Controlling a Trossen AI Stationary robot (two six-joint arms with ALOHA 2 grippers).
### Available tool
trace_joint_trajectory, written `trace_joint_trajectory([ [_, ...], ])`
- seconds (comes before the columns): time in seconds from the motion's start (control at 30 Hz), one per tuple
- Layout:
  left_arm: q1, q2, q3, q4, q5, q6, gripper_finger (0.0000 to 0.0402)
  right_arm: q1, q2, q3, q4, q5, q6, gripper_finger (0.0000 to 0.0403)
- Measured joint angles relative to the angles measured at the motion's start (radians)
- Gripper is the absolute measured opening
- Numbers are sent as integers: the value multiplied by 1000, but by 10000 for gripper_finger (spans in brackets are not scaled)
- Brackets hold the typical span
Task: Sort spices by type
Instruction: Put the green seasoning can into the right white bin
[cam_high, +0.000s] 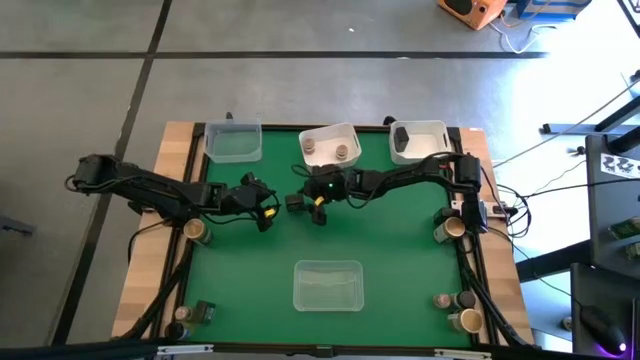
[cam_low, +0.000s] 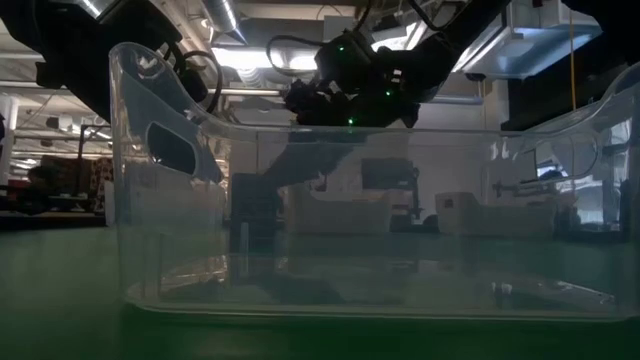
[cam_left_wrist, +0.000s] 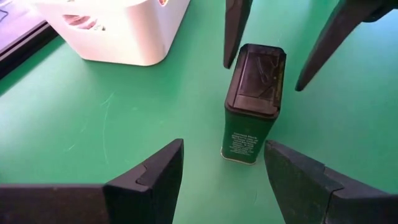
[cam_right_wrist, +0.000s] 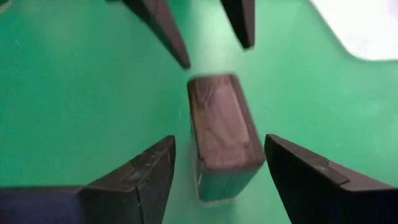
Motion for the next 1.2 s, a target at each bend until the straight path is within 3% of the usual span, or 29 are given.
trace_joint_trajectory([
  [0.4,0,0,0,1,-8,12,208,0,-1,-14,90,-23,-44,187],
  [0.6,0,0,0,1,-8,20,208,-7,-1,-14,51,14,-55,134],
  [0.93,0,0,0,0,-9,20,208,-6,-14,-14,40,17,-62,134],
  [1.2,0,0,0,-2,-9,19,208,-5,-111,-14,-36,17,-58,134],
])
